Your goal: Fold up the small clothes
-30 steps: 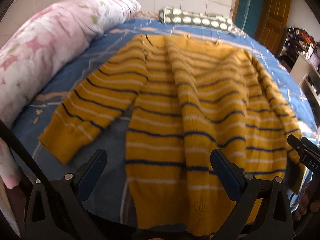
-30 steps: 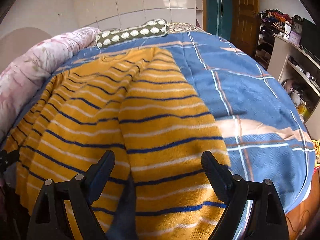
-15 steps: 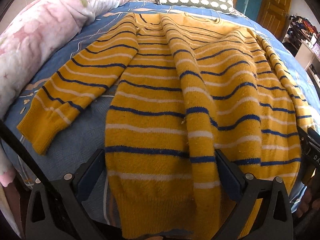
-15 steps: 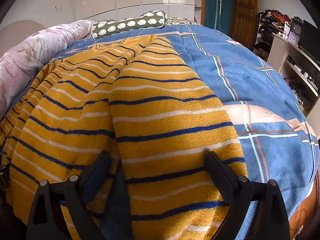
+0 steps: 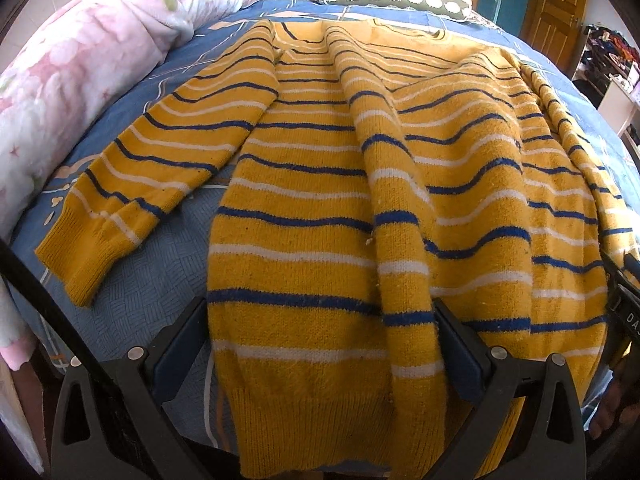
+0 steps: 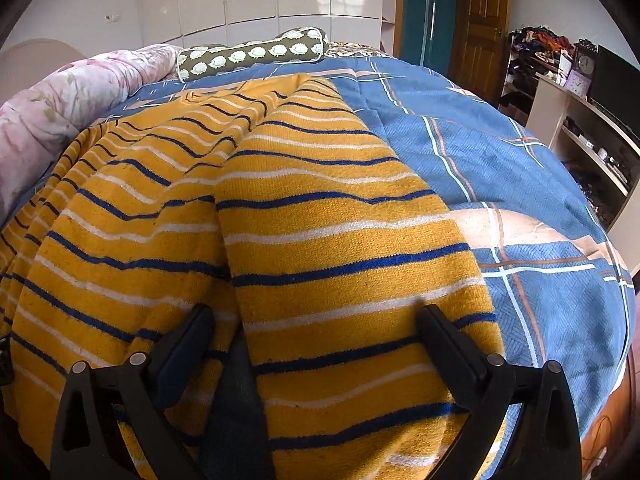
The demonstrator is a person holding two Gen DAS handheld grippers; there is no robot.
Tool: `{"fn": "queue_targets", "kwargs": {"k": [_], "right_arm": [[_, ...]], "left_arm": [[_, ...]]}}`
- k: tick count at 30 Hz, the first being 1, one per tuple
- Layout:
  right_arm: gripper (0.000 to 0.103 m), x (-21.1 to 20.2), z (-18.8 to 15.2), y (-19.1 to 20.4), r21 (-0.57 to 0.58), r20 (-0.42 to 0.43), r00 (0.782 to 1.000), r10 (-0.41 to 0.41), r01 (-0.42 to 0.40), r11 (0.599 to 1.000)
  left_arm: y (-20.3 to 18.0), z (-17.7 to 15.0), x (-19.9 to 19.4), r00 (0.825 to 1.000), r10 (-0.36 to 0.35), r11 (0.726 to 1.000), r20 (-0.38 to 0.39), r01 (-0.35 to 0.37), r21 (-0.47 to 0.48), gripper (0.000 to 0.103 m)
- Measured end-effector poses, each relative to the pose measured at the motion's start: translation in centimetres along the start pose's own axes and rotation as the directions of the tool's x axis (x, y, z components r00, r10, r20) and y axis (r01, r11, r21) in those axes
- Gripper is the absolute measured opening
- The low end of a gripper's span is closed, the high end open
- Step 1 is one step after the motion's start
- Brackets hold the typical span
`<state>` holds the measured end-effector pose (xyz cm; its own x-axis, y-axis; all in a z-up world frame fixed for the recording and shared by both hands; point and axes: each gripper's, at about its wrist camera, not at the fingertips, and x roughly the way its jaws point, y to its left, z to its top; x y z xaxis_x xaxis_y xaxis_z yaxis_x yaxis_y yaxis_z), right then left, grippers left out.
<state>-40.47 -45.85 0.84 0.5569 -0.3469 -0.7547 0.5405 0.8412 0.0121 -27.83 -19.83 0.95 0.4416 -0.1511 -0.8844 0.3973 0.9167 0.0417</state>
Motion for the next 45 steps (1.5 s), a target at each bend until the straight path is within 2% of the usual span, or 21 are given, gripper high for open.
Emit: {"fn": "queue_targets", "kwargs": {"k": [33,45], "right_arm": [[0.103,-0.1,-0.6,0.2,-0.004,0.035,0.999,-0.013,0.013,1.0],[0.103,-0.1,-0.7,0.3,-0.007,0.048,0.999,-0.016,0.016,1.0]], "left_arm": [[-0.4,-0.5,0.1,1.0,0.014,1.0,0.025,-0.014,0.012,0.103],[-0.6,-0.9,-0.5,0.998,0.012,0.999,0.062,-0.014,0.035,0.103]]}}
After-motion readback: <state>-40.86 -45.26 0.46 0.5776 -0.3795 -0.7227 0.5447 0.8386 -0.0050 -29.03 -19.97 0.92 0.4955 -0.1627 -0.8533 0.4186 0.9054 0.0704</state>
